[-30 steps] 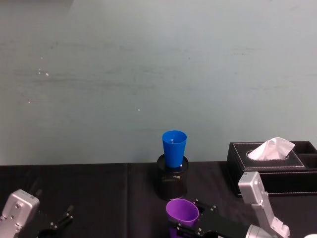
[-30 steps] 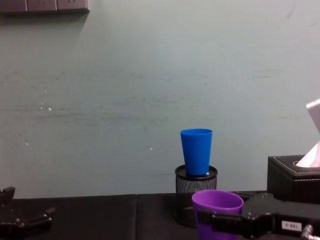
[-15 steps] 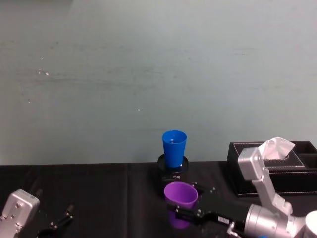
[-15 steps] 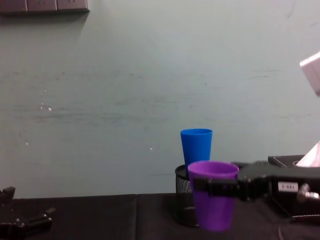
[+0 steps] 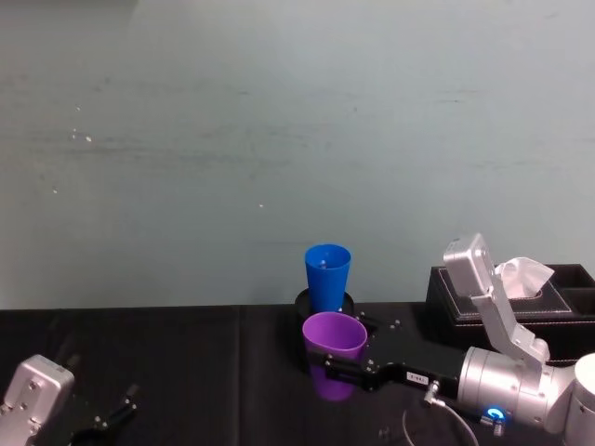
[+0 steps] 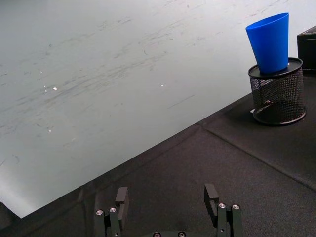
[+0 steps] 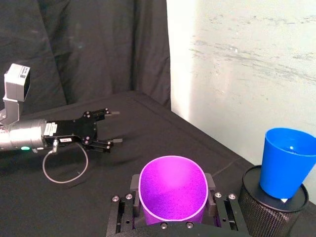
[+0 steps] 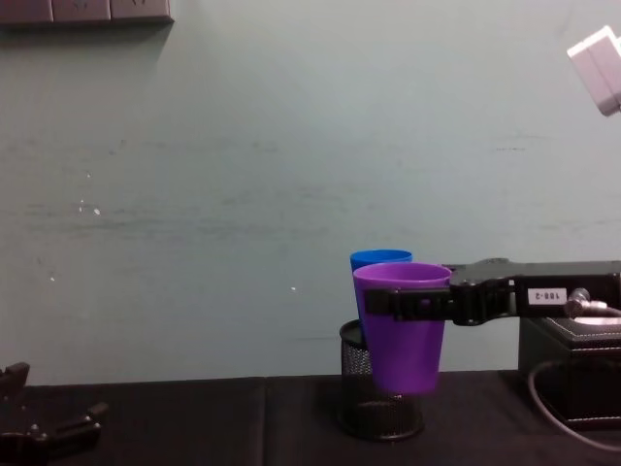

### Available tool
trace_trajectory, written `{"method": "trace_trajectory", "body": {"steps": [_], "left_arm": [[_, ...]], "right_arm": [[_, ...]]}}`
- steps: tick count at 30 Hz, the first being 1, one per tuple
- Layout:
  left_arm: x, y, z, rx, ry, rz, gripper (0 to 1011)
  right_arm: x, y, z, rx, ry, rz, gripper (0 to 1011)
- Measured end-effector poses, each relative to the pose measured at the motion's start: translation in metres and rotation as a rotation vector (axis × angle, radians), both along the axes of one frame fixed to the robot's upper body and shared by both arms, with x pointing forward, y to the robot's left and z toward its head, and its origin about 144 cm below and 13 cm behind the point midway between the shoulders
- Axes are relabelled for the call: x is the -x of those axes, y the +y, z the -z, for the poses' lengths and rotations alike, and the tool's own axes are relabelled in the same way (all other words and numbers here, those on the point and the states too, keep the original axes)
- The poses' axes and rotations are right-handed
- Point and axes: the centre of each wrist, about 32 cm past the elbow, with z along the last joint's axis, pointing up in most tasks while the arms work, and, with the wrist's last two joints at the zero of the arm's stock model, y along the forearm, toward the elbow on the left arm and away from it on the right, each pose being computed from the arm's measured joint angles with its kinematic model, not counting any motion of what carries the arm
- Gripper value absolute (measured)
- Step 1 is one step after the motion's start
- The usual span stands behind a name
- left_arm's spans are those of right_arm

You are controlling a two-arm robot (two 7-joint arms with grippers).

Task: Pick up one cup with a gripper and tap it against the other cup.

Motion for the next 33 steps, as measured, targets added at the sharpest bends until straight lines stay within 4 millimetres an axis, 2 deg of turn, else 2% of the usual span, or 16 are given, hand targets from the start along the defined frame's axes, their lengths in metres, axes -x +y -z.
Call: {"method": "trace_trajectory", "body": {"steps": [33], "left_arm": [[0.0000,0.0000,0.0000,0.000,0.000,0.000,1000]], "right_arm": [[-0.0017,0.0012,-0.0032,-0.005,0.005,0.002,733]]}}
